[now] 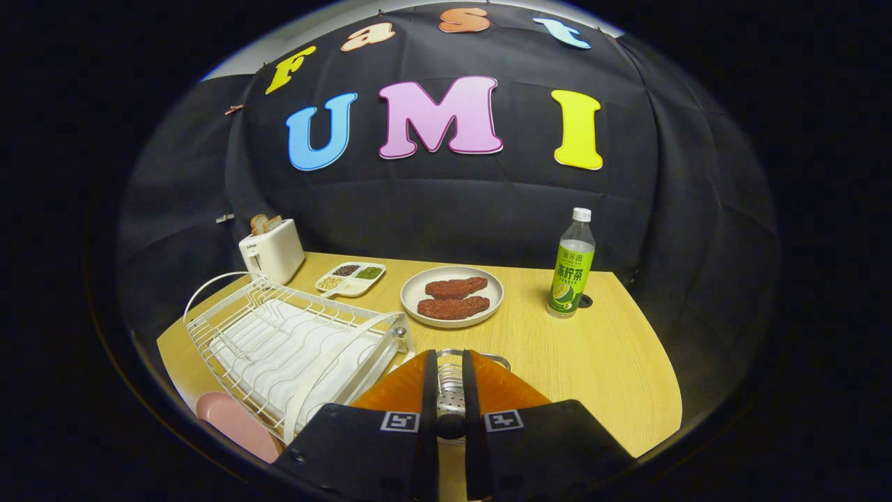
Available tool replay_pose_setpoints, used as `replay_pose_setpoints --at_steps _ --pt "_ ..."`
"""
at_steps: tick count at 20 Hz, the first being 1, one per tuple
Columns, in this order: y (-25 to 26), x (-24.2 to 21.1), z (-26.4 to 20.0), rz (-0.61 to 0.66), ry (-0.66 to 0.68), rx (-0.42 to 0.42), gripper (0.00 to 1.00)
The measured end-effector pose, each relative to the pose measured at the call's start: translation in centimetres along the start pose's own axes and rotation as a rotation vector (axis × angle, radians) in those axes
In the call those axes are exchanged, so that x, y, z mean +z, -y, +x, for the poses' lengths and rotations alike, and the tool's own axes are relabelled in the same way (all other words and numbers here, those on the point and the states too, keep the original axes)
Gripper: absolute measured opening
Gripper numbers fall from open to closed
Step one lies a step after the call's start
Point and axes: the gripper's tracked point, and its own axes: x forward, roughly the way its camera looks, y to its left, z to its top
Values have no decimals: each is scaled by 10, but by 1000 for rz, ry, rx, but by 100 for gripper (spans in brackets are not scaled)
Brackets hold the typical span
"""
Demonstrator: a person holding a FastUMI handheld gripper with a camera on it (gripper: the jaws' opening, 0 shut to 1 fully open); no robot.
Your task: Take the plate from the dish rack, then take the spoon from the basket and place it into the plate.
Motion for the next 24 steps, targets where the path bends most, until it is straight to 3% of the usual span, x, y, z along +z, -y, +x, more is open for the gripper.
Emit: replay_pose_setpoints --at_steps 8,13,18,24 --pt "0 80 -38 7 64 -38 19" --pt "-56 123 -94 -5 107 6 19" --pt "-146 113 -131 23 112 73 19" --pt "-239 58 -142 56 54 191 19"
